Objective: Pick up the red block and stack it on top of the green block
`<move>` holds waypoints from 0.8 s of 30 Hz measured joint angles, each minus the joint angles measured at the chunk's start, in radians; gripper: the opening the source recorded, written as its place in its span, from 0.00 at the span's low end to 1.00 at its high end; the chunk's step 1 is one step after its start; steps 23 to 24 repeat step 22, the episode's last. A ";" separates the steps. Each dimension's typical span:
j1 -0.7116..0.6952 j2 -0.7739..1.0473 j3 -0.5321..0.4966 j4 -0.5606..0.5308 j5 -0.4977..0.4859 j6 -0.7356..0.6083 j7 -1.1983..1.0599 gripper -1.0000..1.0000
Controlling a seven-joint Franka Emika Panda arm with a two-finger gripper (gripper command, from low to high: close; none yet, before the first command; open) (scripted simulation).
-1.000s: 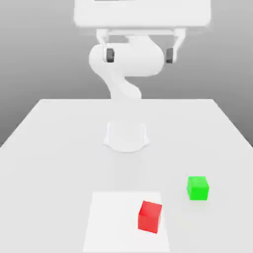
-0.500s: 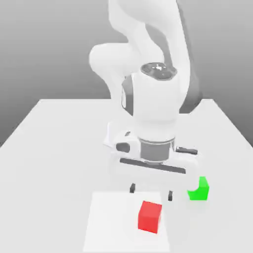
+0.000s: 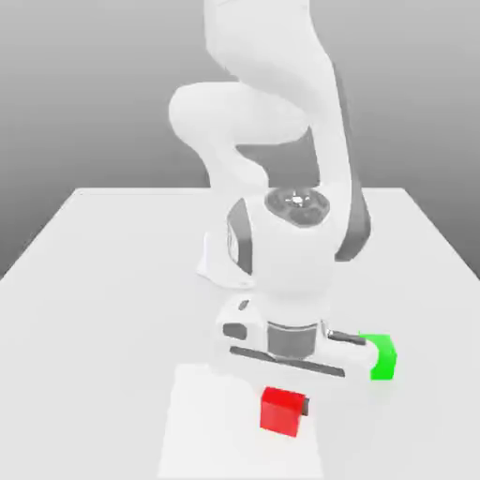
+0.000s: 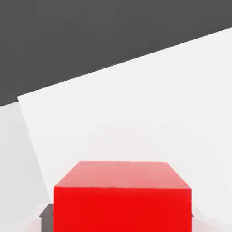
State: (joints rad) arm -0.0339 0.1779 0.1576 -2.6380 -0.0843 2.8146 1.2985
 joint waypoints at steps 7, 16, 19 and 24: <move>0.193 -0.213 0.104 -0.101 0.122 -0.107 -0.104 0.00; 0.313 -0.226 0.187 -0.193 0.116 -0.028 -0.120 0.00; 0.321 -0.120 0.154 -0.190 0.003 0.069 -0.040 0.00; 0.326 -0.101 0.145 -0.190 -0.019 0.086 -0.025 1.00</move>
